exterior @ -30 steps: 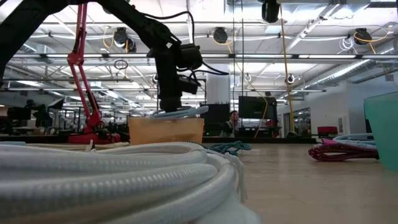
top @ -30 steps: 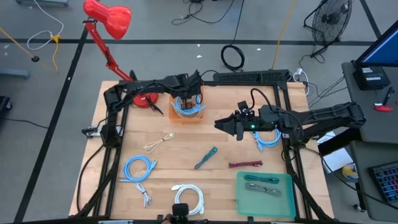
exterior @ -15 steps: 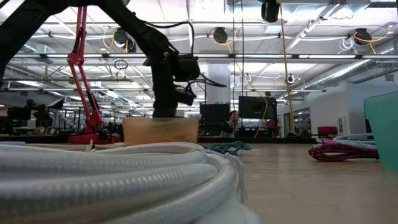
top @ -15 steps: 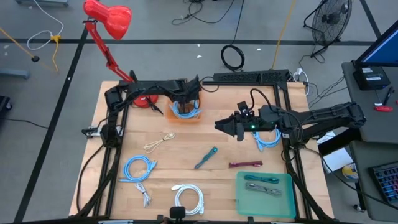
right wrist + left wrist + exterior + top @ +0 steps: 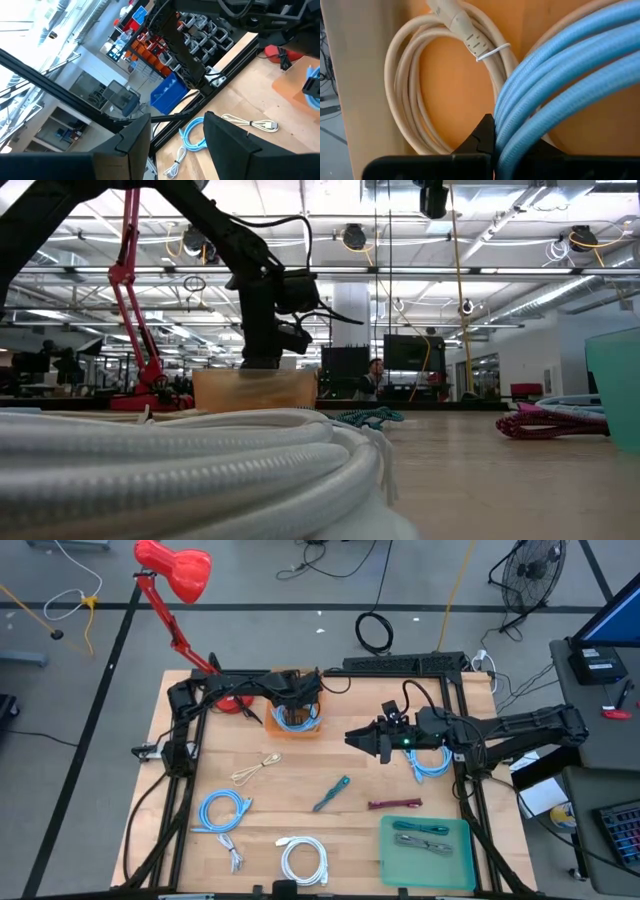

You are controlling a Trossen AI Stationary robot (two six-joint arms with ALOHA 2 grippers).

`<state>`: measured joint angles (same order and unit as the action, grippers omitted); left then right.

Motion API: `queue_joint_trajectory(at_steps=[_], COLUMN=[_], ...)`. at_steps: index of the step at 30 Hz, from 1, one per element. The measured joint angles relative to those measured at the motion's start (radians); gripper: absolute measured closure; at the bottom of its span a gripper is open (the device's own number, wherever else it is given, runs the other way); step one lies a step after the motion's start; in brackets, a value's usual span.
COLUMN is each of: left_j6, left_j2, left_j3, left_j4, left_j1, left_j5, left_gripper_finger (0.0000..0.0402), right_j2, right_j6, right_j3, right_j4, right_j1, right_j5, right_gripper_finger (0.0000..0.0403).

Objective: Pick & Place USB Port
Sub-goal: Put the top left light blue wire cable into the orange bin

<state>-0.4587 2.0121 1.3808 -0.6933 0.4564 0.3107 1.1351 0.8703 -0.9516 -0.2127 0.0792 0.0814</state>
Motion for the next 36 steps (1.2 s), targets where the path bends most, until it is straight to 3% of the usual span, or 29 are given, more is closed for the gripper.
queue_joint_trajectory(at_steps=[17,29,36], left_j6=[-0.001,0.060,0.075], left_j2=[0.002,0.003,0.003], left_j3=[-0.001,-0.001,-0.002], left_j4=[-0.011,-0.037,-0.045], left_j1=[-0.003,-0.004,-0.009], left_j5=[-0.048,-0.034,-0.017], left_gripper_finger=[0.0381,0.0284,0.0271], right_j2=[0.000,0.000,0.000], right_j6=[0.000,0.000,0.000], right_j3=[0.000,0.000,0.000], right_j4=[0.000,0.000,0.000], right_j1=[0.000,0.000,0.000], right_j5=[0.023,0.023,0.023], right_gripper_finger=[0.0232,0.0232,0.0232])
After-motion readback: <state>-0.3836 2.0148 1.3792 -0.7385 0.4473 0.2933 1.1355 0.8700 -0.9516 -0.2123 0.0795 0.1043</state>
